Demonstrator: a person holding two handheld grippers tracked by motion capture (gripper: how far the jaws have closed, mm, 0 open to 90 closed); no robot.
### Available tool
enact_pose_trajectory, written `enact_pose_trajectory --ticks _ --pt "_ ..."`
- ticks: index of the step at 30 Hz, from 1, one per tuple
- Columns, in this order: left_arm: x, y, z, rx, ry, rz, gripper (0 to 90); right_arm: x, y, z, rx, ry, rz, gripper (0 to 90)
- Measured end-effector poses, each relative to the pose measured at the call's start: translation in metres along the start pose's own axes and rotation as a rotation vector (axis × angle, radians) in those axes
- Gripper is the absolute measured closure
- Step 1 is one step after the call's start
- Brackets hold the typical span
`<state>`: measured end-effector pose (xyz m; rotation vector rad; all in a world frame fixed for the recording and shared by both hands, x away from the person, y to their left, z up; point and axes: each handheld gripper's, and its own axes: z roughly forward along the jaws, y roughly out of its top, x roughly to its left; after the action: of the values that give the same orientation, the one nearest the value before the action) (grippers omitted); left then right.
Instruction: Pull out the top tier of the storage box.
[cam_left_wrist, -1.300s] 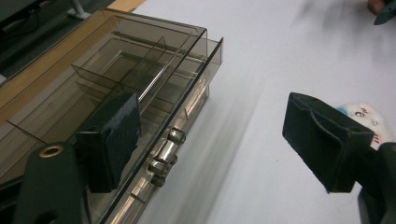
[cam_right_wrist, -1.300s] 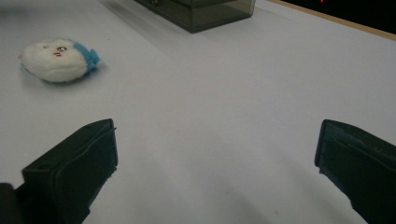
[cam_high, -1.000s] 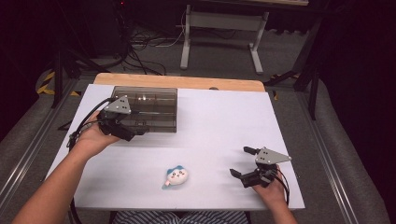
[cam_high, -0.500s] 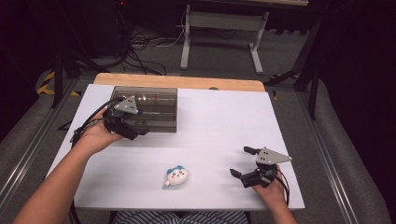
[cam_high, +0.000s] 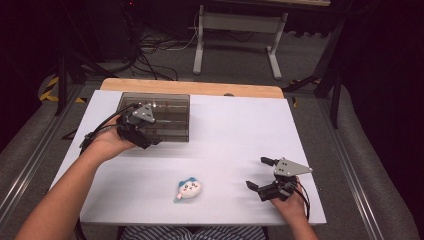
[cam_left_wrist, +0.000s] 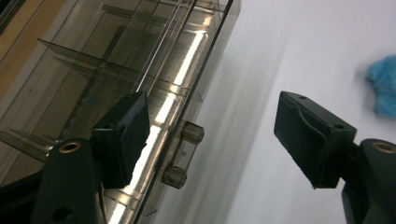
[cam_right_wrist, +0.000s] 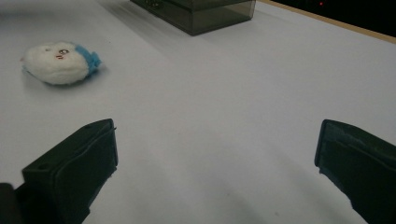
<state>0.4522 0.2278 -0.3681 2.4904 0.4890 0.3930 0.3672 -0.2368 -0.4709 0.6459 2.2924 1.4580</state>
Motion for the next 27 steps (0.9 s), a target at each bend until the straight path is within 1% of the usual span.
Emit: enact_pose_trajectory --ticks 4,11,12,13,17,19,20,23,24,25,27 --pt "0.001 0.000 0.002 0.001 -0.005 0.012 32.9 0.000 0.000 0.000 0.001 0.000 -0.002 0.0" --pt "0.000 0.002 0.005 0.038 -0.008 0.026 37.1 0.000 0.000 0.000 0.002 0.003 0.000 0.0" --pt "0.000 0.001 0.006 0.041 -0.011 0.026 39.5 0.000 0.000 0.000 0.002 0.003 0.000 0.0" --pt "0.000 0.001 0.008 0.056 -0.011 0.031 40.8 0.000 0.000 0.000 0.002 0.003 0.000 0.0" --pt "0.001 0.000 0.011 0.071 -0.008 0.038 42.9 0.000 0.000 0.000 0.002 0.004 -0.001 0.0" --pt "0.001 0.000 0.011 0.070 -0.002 0.038 45.3 0.000 0.000 0.000 0.002 0.004 -0.001 0.0" --pt "0.000 0.000 0.011 0.070 0.015 0.039 48.3 0.000 0.000 0.000 0.003 0.005 -0.001 0.0" --pt "-0.001 0.001 0.012 0.084 0.053 0.065 54.8 0.000 0.000 0.001 0.006 0.005 -0.002 0.0" --pt "-0.001 0.001 0.012 0.084 0.053 0.065 56.5 0.000 0.000 0.001 0.006 0.005 -0.002 0.0" --pt "-0.002 0.001 0.012 0.090 0.064 0.070 56.5 0.000 0.000 0.001 0.006 0.005 -0.003 0.0" --pt "-0.003 0.001 0.013 0.098 0.082 0.075 60.3 0.000 0.000 0.001 0.006 0.006 -0.002 0.0"
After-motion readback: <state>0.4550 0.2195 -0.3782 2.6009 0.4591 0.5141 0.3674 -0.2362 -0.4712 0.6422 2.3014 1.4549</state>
